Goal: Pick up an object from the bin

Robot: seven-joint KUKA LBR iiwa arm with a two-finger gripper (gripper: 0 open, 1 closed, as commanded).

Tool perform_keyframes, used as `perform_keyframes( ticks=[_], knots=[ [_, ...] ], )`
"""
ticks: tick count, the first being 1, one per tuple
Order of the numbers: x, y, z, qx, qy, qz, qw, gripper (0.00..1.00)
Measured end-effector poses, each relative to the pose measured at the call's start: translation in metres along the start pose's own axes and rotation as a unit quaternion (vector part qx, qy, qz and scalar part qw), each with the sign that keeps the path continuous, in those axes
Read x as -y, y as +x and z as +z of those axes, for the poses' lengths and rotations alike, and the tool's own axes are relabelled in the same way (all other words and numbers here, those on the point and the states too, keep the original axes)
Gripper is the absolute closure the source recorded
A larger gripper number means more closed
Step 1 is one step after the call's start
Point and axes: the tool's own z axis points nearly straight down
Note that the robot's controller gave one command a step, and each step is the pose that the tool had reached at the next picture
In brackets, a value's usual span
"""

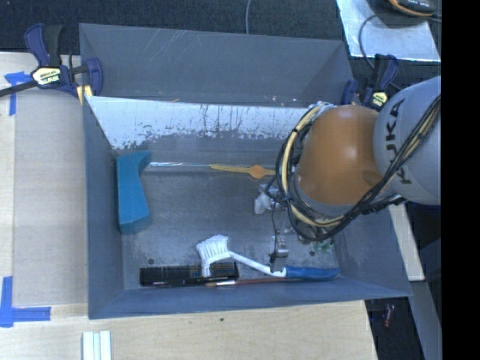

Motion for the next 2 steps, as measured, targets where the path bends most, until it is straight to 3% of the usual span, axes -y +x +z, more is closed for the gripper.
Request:
perform_keyframes(
  ticks=[1,2],
  knots=[
    [-0.036,0.004,0.043,0.0040,0.001,-0.058,0.9983,0.00],
    [-0.026,0.010,0.071,0.0012,0.001,-0.047,0.9989,1.00]
  ],
)
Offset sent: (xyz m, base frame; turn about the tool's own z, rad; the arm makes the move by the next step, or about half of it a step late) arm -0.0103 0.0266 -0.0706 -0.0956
